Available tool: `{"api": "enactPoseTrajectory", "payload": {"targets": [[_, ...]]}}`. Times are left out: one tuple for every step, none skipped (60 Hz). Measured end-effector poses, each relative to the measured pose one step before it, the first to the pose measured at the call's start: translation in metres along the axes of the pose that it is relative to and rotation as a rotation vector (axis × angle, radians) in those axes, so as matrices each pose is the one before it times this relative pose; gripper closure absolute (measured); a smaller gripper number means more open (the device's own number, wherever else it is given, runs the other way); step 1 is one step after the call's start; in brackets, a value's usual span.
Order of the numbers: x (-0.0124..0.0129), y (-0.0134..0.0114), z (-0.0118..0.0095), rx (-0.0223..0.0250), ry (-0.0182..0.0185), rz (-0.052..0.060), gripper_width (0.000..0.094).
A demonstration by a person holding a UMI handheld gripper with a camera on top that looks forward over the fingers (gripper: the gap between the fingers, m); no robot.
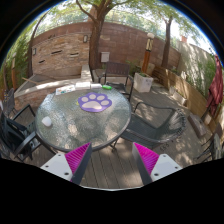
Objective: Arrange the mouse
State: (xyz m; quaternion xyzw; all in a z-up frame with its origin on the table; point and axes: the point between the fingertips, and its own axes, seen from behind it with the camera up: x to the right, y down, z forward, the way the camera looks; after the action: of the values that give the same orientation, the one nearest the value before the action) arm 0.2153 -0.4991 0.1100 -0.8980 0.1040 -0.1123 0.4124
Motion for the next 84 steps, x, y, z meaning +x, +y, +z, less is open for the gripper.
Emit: {"api": "enactPoseTrajectory", "payload": {"targets": [[-0.00067,0.00145,-0.00154,-0.00566,-0.00459,-0.0032,0.0103],[-0.00172,0.00159,-0.00028,-0.00545,-0.00486,-0.0034,0.0103],[-0.00181,0.00233,0.00017,-0.00581,-0.00536,-0.0034,0.0102],[-0.00274,0.00201,0.00045,-0.00595,-0.00565,-0.0039,0.0103],[-0.00327,0.00117,0.00144,-0.00658,-0.00712,-0.0046,0.0104],[-0.00348,0.00254,0.00069,-0.00707,-0.00868,-0.0052,0.0103],[-0.00431,0.00248,0.00127,-0.00723,-0.01057,-0.0057,0.01],[-0.00482,0.00202,0.00206,-0.00739,-0.0113,-0.0059,0.0102],[-0.00519,0.00188,0.00256,-0.00695,-0.01127,-0.0059,0.0102],[-0.00446,0.00146,0.00128,-0.00728,-0.01091,-0.0057,0.0104],[-0.00682,0.00118,0.00279,-0.00647,-0.01119,-0.0063,0.0107],[-0.00586,0.00117,0.00079,-0.00614,-0.01256,-0.0072,0.0108],[-0.00618,0.00152,0.00217,-0.00498,-0.01326,-0.0076,0.0102],[-0.00693,0.00135,0.00183,-0.00492,-0.01429,-0.0083,0.0103],[-0.00741,0.00052,0.00238,-0.00404,-0.01474,-0.0086,0.0103],[-0.00769,-0.00012,0.00273,-0.00342,-0.01479,-0.0089,0.0103],[-0.00842,-0.0008,0.00232,-0.00204,-0.01466,-0.0083,0.0104],[-0.00769,-0.00152,0.00239,-0.00039,-0.01413,-0.0082,0.0103],[-0.00893,-0.003,0.00255,0.00169,-0.01399,-0.0082,0.0101],[-0.0083,-0.00377,0.0024,0.00228,-0.01341,-0.0074,0.01],[-0.00927,-0.00507,0.00244,0.0031,-0.01329,-0.0065,0.0101],[-0.00819,-0.00485,0.00293,0.00373,-0.01169,-0.006,0.0101],[-0.00883,-0.00705,0.00177,0.00387,-0.01132,-0.0066,0.0101],[-0.01296,-0.01118,-0.00327,0.00254,-0.01115,-0.0059,0.0102],[-0.00866,-0.00704,0.00317,0.00512,-0.0113,-0.0068,0.0104],[-0.00818,-0.00709,0.00257,0.00542,-0.01207,-0.0073,0.0104],[-0.00812,-0.00686,0.00393,0.0066,-0.01044,-0.0067,0.0104],[-0.00761,-0.00605,0.00524,0.00789,-0.00906,-0.0061,0.0103],[-0.00694,-0.00563,0.00553,0.00779,-0.00748,-0.0062,0.0103],[-0.00647,-0.00629,0.00598,0.00721,-0.00715,-0.0056,0.0103],[-0.00544,-0.00597,0.00653,0.00661,-0.0063,-0.0049,0.0105],[-0.0054,-0.00603,0.00655,0.00619,-0.00562,-0.004,0.0103],[-0.00489,-0.00587,0.00711,0.00674,-0.00441,-0.0025,0.0104],[-0.00482,-0.00563,0.00812,0.0062,-0.0035,-0.0018,0.0104],[-0.00398,-0.00495,0.00845,0.00501,-0.00354,-0.0014,0.0104],[-0.00449,-0.00541,0.00933,0.00452,-0.00376,-0.0012,0.0103],[-0.00415,-0.00537,0.00949,0.00403,-0.00398,-0.0013,0.0103],[-0.0051,-0.00278,0.01212,0.00308,-0.00314,-0.0015,0.0104],[-0.00606,-0.001,0.01171,0.00239,-0.00158,-0.0022,0.0104],[-0.00445,-0.00309,0.01001,0.00237,-0.00155,-0.0032,0.0102],[-0.00405,-0.00311,0.00987,0.00273,-0.001,-0.004,0.0105],[-0.0034,-0.00317,0.00999,0.00342,-0.00033,-0.0049,0.0104],[-0.00704,-0.00138,0.01174,0.00515,0.00414,-0.0047,0.0106],[-0.00232,-0.00372,0.00802,0.0025,0.00396,-0.0049,0.0106],[-0.00136,-0.00228,0.00908,0.00158,0.00509,-0.0043,0.0107],[-0.00149,-0.00164,0.00934,-0.0008,0.00535,-0.0033,0.0107],[-0.00172,-0.0008,0.00958,-0.00345,0.00529,-0.0026,0.0108],[0.00193,-0.00172,0.00781,-0.00689,0.0018,-0.0029,0.0109],[-0.0024,-0.00014,0.00905,-0.0069,0.00261,-0.0016,0.0109],[0.00302,-0.00102,0.00236,-0.00645,-0.00014,-0.0041,0.0109],[-0.00689,-0.00245,0.01362,-0.00513,-0.00075,-0.0001,0.0107],[-0.00148,-0.00066,0.00632,-0.00592,-0.00108,-0.003,0.0106],[-0.00096,-0.00056,0.00616,-0.00616,0.00052,-0.0038,0.0107],[-0.00104,-0.00099,0.00549,-0.00635,0.00151,-0.0043,0.0106],[-0.00019,-0.00117,0.00509,-0.00527,0.00212,-0.0052,0.0107],[-0.00016,-0.00159,0.00464,-0.00445,0.00207,-0.005,0.0107],[-0.00084,-0.00042,0.00369,-0.00226,0.00213,-0.0052,0.0107],[-0.00134,-0.00363,0.00856,0.00093,0.00155,-0.0036,0.0104],[-0.00067,-0.00292,0.00313,0.00018,0.00067,-0.0043,0.0102],[-0.00104,-0.0029,0.00227,0.00128,-0.00287,-0.004,0.0104],[-0.00029,-0.00269,0.00242,0.00223,-0.00055,-0.0025,0.0107],[-0.00005,-0.00273,0.0028,0.00078,0.00045,-0.0023,0.0108],[0.00058,-0.00276,0.00308,-0.00105,0.00285,-0.004,0.0107],[0.00074,-0.00063,0.00339,-0.00002,0.00057,-0.0012,0.0107],[0.0008,-0.00182,0.00232,-0.00003,0.00167,-0.0024,0.0107],[0.00091,-0.00193,0.00269,0.00024,0.00163,-0.0021,0.0108],[0.00098,-0.00194,0.00286,0.00045,0.00206,-0.0011,0.0109],[0.00139,-0.00144,0.00287,-0.00076,0.00239,-0.0002,0.0108],[0.00116,-0.00323,0.00122,-0.00268,0.00361,0.0,0.0108],[0.00075,-0.00094,0.00298,-0.00074,0.00124,0.0022,0.011],[0.00055,-0.0003,0.00211,-0.00159,0.00176,0.0025,0.0111],[0.00057,-0.0005,0.00247,-0.00172,0.00044,0.0019,0.0116],[0.00005,-0.0006,0.0022,-0.00111,-0.00168,0.0011,0.0129],[0.00008,-0.00059,0.00267,-0.0008,-0.00182,0.001,0.0139],[0.00024,-0.00017,0.00259,-0.00214,-0.00134,0.0001,0.0154],[-0.00131,-0.00214,0.00081,-0.00137,-0.00878,0.0,0.0169],[-0.00122,-0.00192,0.00198,0.00423,-0.01009,0.0057,0.0196],[-0.00009,0.00002,0.00129,0.00036,-0.00331,0.0023,0.0221],[-0.00264,0.00002,0.00117,-0.00056,-0.01269,0.0015,0.0252],[-0.00259,-0.00053,0.00124,0.00262,-0.01298,0.0017,0.0291],[-0.00233,0.00036,0.00046,-0.00028,-0.01247,0.0005,0.0336],[-0.0042,-0.00057,-0.00239,-0.00139,-0.01229,0.0004,0.0391],[-0.00278,0.00042,0.00142,-0.00063,-0.01352,0.0029,0.0437],[-0.0005,0.00072,0.00056,0.00032,-0.00733,0.0012,0.0436]]}}
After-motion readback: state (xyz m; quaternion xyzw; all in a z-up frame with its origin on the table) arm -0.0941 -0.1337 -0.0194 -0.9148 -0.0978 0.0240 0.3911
